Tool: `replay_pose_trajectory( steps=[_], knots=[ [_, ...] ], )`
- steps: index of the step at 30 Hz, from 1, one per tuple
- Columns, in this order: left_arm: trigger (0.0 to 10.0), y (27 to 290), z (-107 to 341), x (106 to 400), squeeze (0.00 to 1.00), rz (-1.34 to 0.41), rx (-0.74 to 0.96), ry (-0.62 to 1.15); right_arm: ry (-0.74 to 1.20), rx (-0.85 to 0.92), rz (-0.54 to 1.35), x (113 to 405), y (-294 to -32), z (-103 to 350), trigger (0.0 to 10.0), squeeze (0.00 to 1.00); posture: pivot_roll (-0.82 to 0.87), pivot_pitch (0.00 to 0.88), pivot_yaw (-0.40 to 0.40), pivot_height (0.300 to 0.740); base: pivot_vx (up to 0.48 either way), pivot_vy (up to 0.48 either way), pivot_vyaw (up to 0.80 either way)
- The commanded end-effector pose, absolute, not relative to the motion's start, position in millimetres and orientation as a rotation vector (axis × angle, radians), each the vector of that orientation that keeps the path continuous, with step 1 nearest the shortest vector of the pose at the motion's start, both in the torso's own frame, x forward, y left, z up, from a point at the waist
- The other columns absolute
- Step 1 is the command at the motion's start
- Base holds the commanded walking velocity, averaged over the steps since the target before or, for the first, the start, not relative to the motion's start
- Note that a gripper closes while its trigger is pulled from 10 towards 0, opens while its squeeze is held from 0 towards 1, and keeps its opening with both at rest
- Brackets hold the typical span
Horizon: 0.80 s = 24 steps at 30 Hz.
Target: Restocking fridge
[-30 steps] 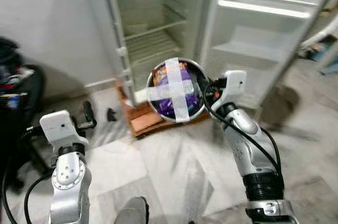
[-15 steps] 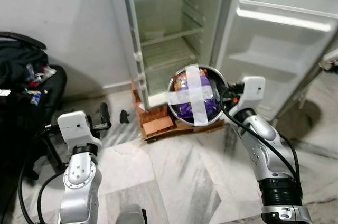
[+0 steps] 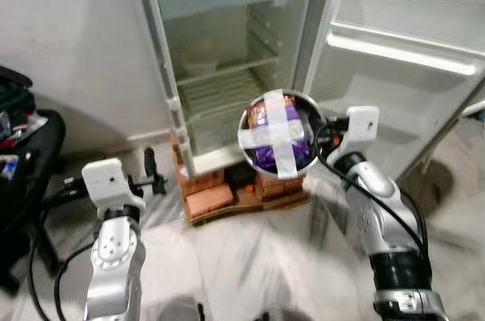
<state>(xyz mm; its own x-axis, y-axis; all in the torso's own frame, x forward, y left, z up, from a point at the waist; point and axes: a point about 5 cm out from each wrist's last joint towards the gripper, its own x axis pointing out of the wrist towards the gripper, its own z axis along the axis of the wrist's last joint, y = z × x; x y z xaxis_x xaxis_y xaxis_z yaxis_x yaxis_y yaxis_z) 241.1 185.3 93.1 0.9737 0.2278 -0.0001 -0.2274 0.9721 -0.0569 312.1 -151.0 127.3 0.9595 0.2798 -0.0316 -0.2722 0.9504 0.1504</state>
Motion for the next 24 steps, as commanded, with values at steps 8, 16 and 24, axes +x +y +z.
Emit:
replay_pose_trajectory(
  steps=[8, 16, 24],
  knots=[
    [10.0, 196, 96, 245, 0.0, 0.258, -0.028, -0.015, 0.005, 0.141, 0.357, 319, -135, 139, 10.0, 0.0, 0.11, 0.083, -0.033, 0.74, 0.48, 0.0, 0.0],
    [10.0, 196, 95, 245, 0.0, 0.262, -0.036, -0.008, -0.008, 0.122, 0.386, 319, -132, 139, 10.0, 0.0, 0.11, 0.08, -0.034, 0.74, 0.471, 0.0, 0.39],
    [10.0, 197, 86, 241, 0.0, 0.294, -0.029, 0.035, 0.004, 0.139, 0.368, 318, -134, 135, 10.0, 0.0, 0.1, 0.076, -0.027, 0.74, 0.052, 0.0, 0.46]
  ],
)
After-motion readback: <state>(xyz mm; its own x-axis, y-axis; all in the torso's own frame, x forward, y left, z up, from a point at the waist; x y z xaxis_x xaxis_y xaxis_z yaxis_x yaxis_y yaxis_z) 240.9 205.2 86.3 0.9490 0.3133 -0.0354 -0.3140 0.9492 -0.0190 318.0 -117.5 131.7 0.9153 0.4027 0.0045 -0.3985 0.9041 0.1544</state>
